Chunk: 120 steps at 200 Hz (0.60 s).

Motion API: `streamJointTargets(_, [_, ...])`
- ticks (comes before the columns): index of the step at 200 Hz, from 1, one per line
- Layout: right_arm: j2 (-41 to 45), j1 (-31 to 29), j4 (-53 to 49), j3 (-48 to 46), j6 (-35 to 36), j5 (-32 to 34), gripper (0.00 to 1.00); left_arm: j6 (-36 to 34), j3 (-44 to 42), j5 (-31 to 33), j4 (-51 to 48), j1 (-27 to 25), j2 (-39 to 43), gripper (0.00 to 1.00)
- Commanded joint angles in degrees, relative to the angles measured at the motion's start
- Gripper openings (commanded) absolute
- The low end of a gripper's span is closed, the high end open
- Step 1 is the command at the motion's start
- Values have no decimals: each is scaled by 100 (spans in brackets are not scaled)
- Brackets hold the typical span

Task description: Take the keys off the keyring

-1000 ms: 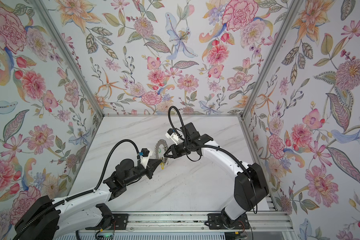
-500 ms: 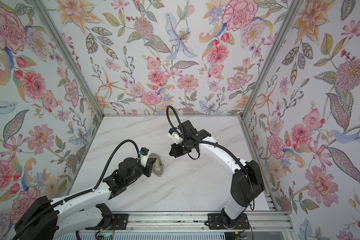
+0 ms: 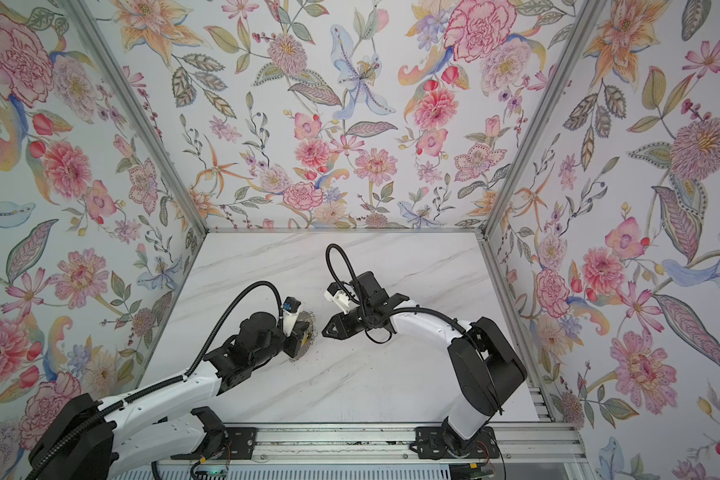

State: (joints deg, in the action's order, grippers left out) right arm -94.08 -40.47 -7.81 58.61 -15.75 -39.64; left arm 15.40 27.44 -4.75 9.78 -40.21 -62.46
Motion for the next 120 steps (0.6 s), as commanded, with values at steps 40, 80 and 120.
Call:
streamJointTargets(40, [-514,50,2682,-367,-1075,-636,29,-75,482,-504,-206,279,265,0])
streamJointTargets(80, [-668,-23,3186,-482,-1382,-649,38,27,745,-813,-264,482,314,0])
streamJointTargets(120, [-726,-32,3067,-448,-1299,-508,30,95,868,-1018,-269,579,346,0])
